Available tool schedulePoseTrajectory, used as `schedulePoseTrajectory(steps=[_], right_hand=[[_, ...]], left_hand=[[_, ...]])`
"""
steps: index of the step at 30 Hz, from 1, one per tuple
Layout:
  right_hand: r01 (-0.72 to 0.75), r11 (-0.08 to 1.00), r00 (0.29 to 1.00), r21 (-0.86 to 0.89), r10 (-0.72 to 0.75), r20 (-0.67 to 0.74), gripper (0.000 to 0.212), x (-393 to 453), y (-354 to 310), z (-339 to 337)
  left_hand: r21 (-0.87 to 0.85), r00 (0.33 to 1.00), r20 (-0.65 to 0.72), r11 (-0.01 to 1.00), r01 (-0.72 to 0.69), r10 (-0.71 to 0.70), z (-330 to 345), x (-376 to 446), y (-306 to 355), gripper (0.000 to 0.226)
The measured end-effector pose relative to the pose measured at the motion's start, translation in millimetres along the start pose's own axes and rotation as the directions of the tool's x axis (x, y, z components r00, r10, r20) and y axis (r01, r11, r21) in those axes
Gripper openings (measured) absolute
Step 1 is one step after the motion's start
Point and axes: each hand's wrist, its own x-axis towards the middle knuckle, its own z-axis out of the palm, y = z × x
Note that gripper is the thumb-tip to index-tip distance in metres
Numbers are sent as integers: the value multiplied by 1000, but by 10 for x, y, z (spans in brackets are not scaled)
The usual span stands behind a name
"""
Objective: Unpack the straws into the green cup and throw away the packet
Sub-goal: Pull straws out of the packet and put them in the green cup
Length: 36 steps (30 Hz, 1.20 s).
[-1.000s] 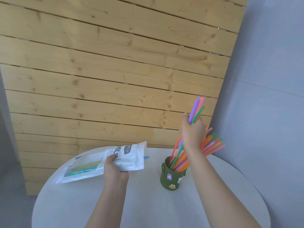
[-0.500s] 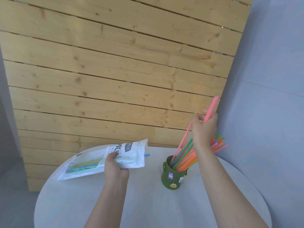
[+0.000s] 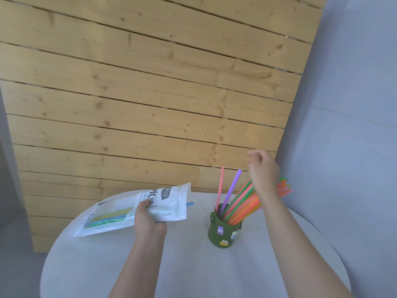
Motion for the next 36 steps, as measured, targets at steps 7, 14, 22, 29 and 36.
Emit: schedulePoseTrajectory(steps=[7, 14, 22, 29, 36], right_hand=[[213, 967, 977, -142, -215, -1, 30, -70, -121, -67], [588, 764, 795, -264, -487, 361, 37, -279, -314, 43], [595, 705, 769, -386, -360, 528, 21, -142, -272, 1], [409, 727, 862, -551, -110, 495, 25, 212, -141, -236], [456, 636, 880, -622, -217, 423, 25, 211, 61, -324]], left_hand=[[2, 1000, 5, 1000, 4, -4, 1, -23, 6, 11], [0, 1000, 16, 1000, 9, -9, 16, -55, 8, 12], [-7, 1000, 21, 1000, 3, -3, 9, -87, 59, 12], [-2, 999, 27, 1000, 18, -18, 3, -92, 65, 13], [-1, 999, 32, 1000, 22, -22, 6, -81, 52, 12]])
